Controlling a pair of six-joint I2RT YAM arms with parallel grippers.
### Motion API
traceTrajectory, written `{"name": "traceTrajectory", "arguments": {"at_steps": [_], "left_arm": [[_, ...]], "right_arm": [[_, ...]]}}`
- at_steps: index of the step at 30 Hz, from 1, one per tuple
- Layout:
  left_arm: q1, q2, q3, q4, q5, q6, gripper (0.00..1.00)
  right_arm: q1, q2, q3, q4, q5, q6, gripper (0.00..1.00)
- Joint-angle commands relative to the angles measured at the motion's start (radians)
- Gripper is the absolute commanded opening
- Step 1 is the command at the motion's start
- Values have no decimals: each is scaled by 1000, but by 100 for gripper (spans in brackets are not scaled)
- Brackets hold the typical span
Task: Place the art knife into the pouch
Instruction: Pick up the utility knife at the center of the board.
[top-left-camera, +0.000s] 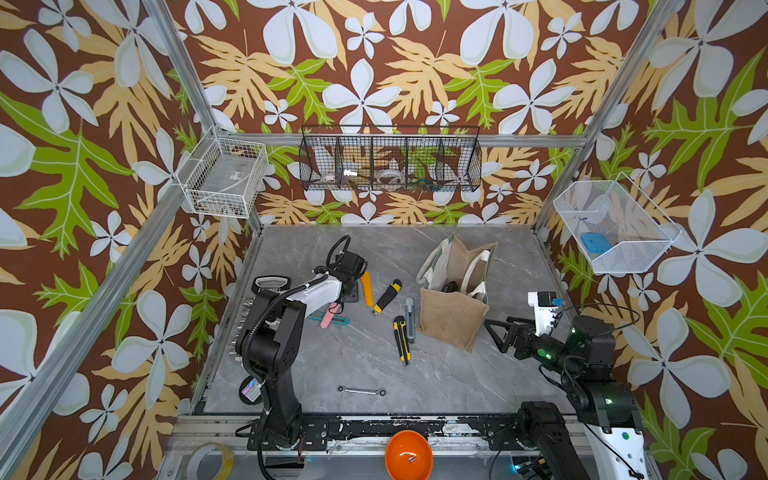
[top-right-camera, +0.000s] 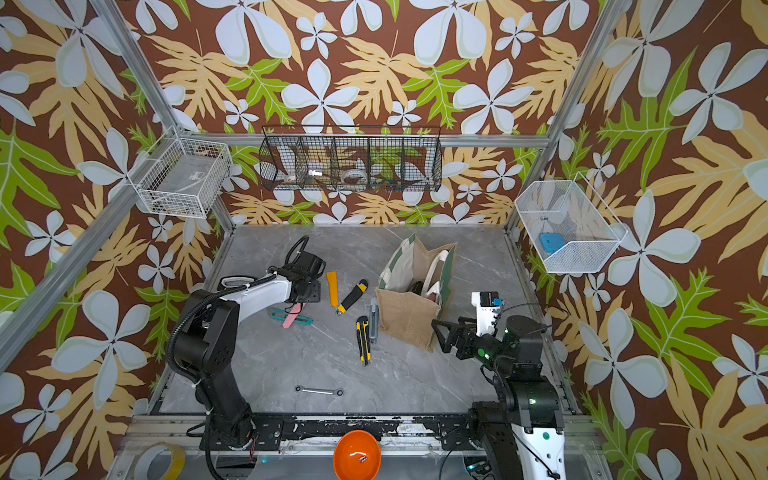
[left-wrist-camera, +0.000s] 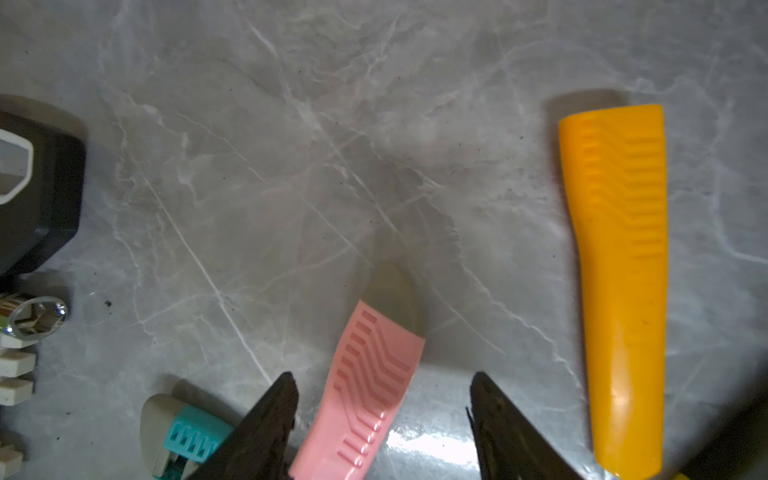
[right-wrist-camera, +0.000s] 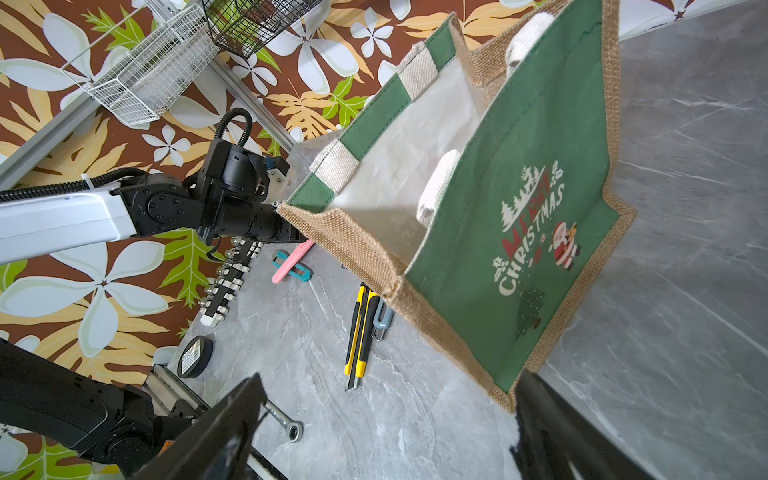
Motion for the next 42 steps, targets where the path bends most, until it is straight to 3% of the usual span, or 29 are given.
{"name": "traceTrajectory", "arguments": {"at_steps": [1,11,25,42], "left_arm": [[7,8,-1,14,4,5,66],[24,56,-5,37,44,5,59],[29,98,-2,49,68,10,37],[29,67,-16,88,120,-8,26]], "right_arm": [[1,-3,-9,11,-2,-2,94],[0,1,-19,28,8,11,93],[0,11,-35,36,59,21,93],[1,16,-35,27,94,18,92]]}}
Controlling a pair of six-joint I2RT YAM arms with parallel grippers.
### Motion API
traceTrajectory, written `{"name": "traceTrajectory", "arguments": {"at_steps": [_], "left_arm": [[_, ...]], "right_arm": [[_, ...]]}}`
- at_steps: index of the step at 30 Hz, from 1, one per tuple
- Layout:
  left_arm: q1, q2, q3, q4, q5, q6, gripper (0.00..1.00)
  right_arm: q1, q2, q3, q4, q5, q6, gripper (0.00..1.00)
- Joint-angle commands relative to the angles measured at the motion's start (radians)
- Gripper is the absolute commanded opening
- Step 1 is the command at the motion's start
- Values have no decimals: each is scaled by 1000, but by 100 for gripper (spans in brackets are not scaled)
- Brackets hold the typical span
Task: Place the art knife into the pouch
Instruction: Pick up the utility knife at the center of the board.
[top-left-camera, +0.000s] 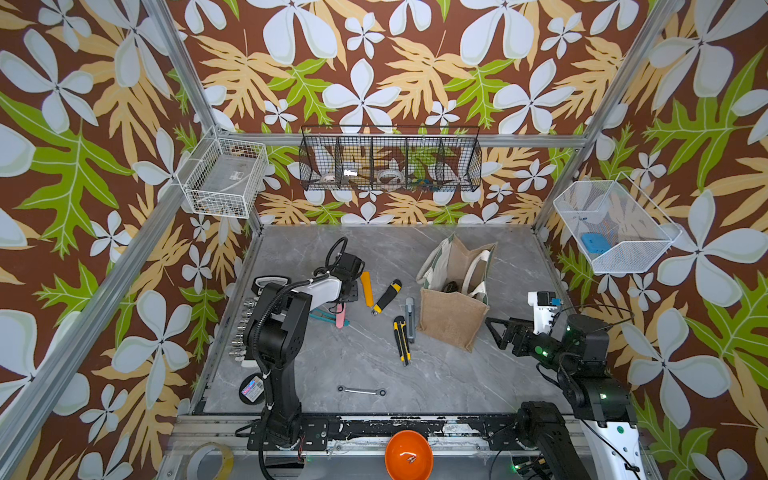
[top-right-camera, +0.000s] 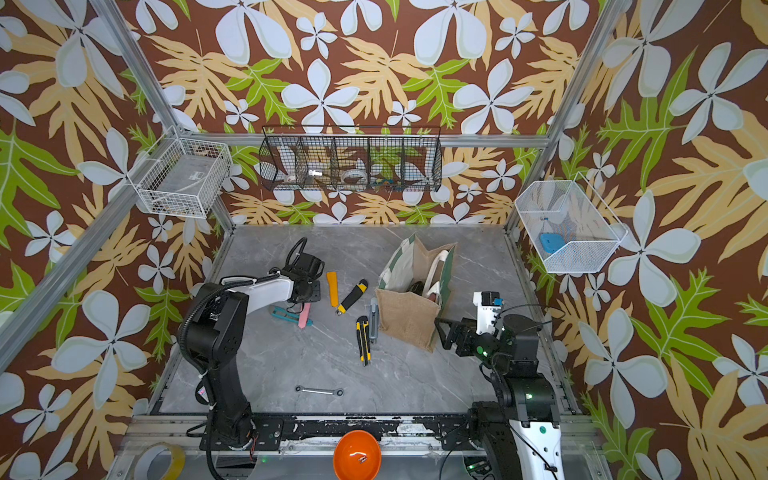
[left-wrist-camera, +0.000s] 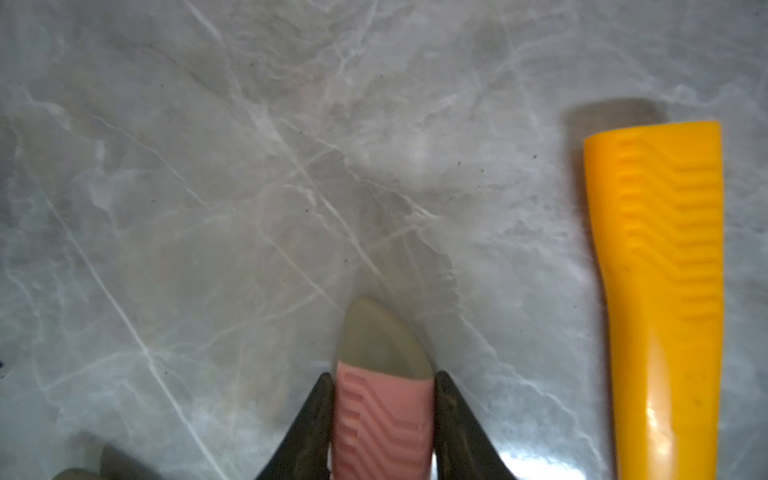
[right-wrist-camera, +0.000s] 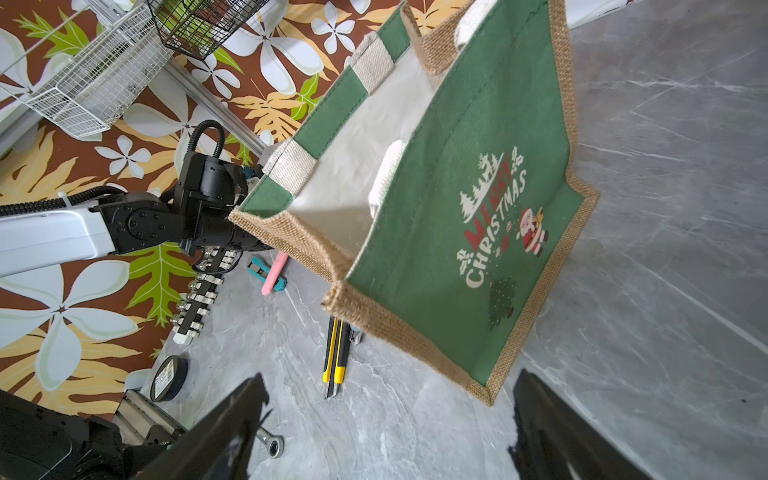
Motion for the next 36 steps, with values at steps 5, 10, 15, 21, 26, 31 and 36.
{"name": "traceTrajectory", "arguments": {"at_steps": [5,10,15,21,26,31,36], "left_arm": [[1,-34,-27,-7,87,-24,24],[-1,-70,-26,0,115,-34,23],[-5,-91,-15,-3,124,-38,23],[-27,-112,9,-19,122,-41,22],[-64,-136,53,-52,133,-29,22],[-121,-179,122,-101,133,-26,22],[-215,-193,264,-206,90,-12,23]], "right_arm": [[2,-5,-3,20,4,-7,92],[1,-8,-12,35,-13,-5,93],[2,-13,-11,40,-9,-6,93],[1,-9,-14,49,-7,-3,93],[1,-7,-9,51,0,-1,92],[1,-5,-14,53,19,2,92],[2,-11,-13,52,30,3,93]]}}
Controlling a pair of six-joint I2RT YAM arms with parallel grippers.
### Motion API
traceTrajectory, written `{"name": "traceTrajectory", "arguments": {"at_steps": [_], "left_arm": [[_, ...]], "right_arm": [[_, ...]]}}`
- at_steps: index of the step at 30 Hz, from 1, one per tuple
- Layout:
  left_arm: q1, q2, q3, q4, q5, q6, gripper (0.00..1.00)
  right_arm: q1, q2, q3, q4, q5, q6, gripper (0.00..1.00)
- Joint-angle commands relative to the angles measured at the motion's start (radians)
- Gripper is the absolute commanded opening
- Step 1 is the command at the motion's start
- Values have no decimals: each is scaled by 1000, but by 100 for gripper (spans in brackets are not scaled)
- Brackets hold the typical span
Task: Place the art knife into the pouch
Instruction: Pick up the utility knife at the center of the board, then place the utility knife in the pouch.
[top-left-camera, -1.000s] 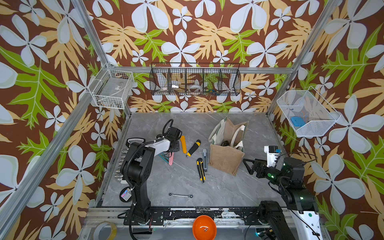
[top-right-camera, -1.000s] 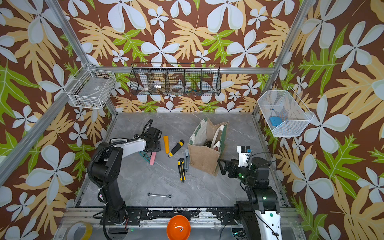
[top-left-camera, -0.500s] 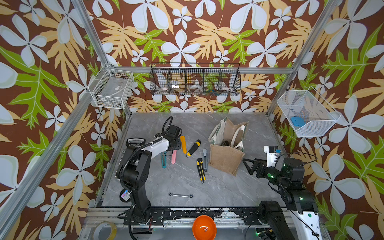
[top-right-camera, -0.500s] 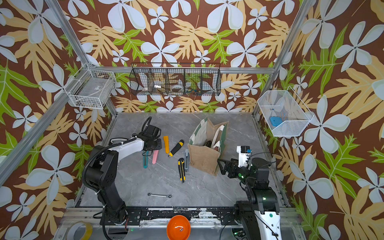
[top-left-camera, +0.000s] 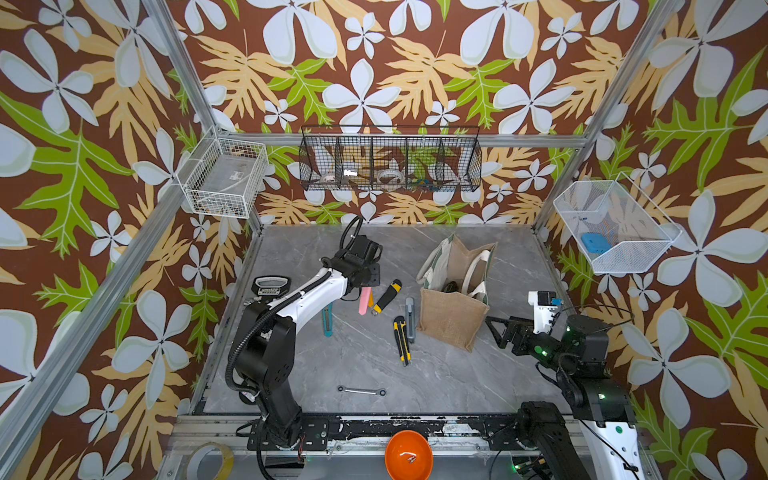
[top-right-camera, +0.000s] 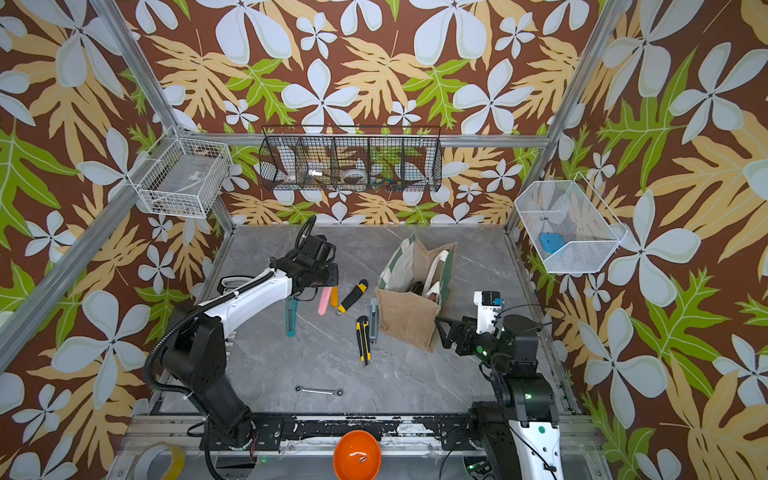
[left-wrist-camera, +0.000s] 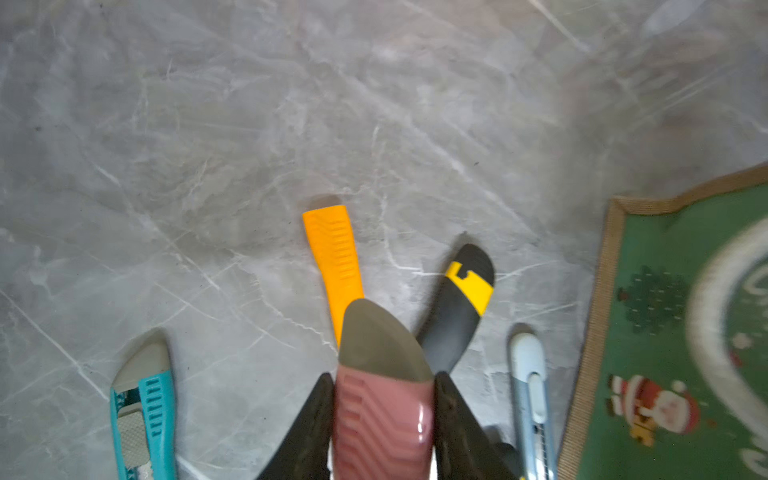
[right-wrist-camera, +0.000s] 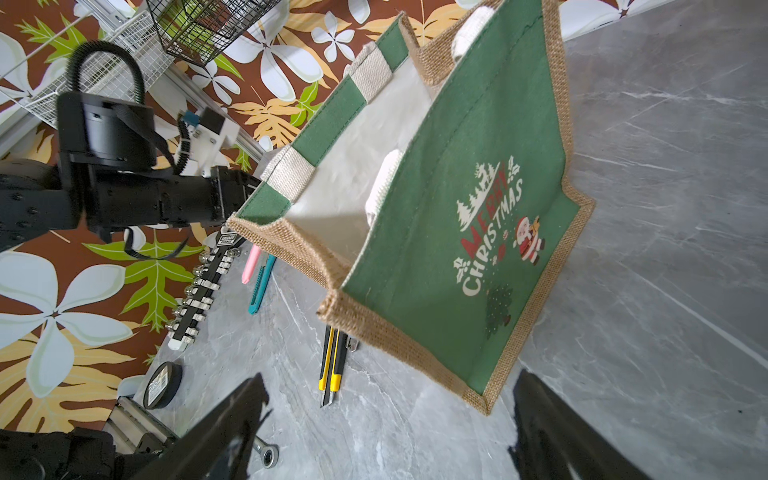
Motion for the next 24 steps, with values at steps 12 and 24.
{"name": "traceTrajectory", "arguments": {"at_steps": [12,24], "left_arm": [[-222,134,561,-278,-61,77,22],[-291,316,893,-253,48,97,20]], "right_arm": [[2,-32,-32,41,17,6,93],[2,-68,-35,28,19,12,94]]}}
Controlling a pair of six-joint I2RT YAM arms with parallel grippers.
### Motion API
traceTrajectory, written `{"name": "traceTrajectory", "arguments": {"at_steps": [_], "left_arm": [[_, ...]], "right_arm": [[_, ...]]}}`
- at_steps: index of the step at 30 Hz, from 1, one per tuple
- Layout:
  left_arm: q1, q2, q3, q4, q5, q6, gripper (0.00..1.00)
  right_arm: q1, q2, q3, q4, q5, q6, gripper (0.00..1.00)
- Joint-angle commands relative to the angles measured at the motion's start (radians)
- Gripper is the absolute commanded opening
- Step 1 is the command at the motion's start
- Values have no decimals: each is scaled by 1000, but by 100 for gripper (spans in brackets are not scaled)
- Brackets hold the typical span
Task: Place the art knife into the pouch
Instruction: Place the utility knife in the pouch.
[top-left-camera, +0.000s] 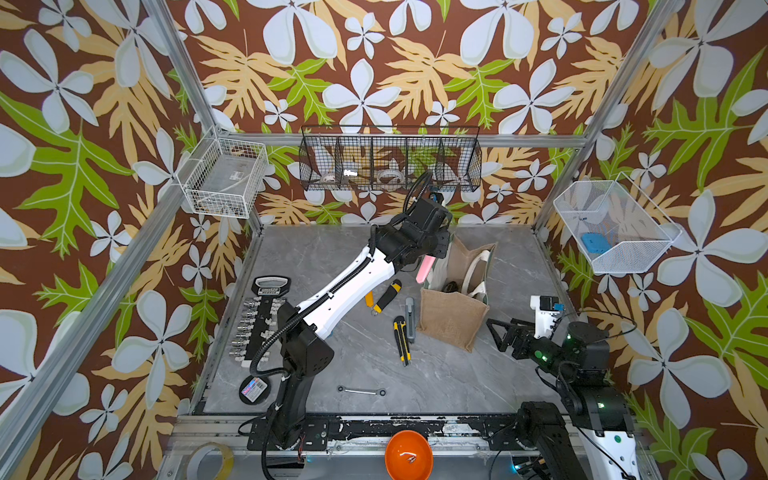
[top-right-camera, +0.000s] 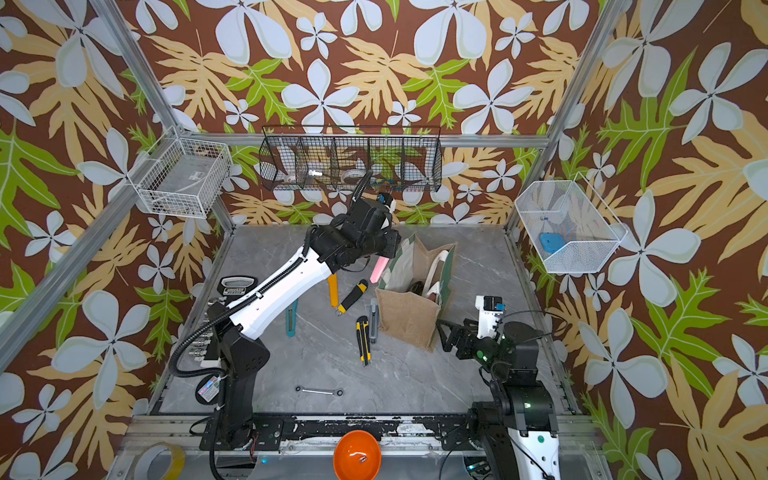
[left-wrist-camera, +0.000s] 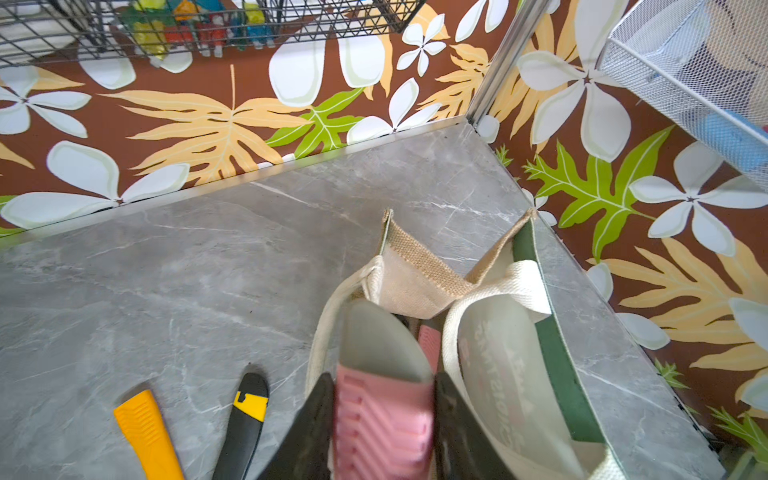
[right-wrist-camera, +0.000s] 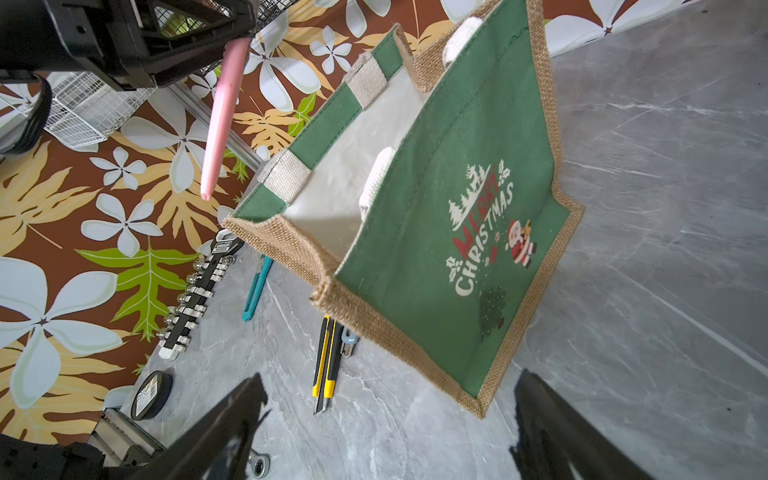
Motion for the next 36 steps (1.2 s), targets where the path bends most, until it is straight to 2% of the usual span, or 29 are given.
{"name": "traceTrajectory", "arguments": {"at_steps": [1,10,16,19,22,24,27,31,36], "left_arm": [[-8,21,32,33,67,8,20],[-22,45,-28,215,142,-23,20],[-23,111,-20,228,153,-23,21],[-24,130,-20,212,153,-24,25],[-24,120,-38,210,168,-23,40],[-25,98,-61,220,162,-20,62],[-24,67,-79,215,148,-26,99],[-25,-2,-127,207,119,-26,100],[-26,-183,-315,233,14,-24,100]], "right_arm": [[0,-2,6,12,10,8,94],[1,-26,-28,20,-21,54,94],[1,-45,-17,0,-18,56,93],[0,-51,-11,-17,-15,55,93],[0,-62,2,-55,24,45,94],[0,-68,16,-89,73,31,94],[0,-67,33,-96,73,37,94],[0,-42,87,-108,87,44,94],[0,16,148,-101,97,47,93]]}}
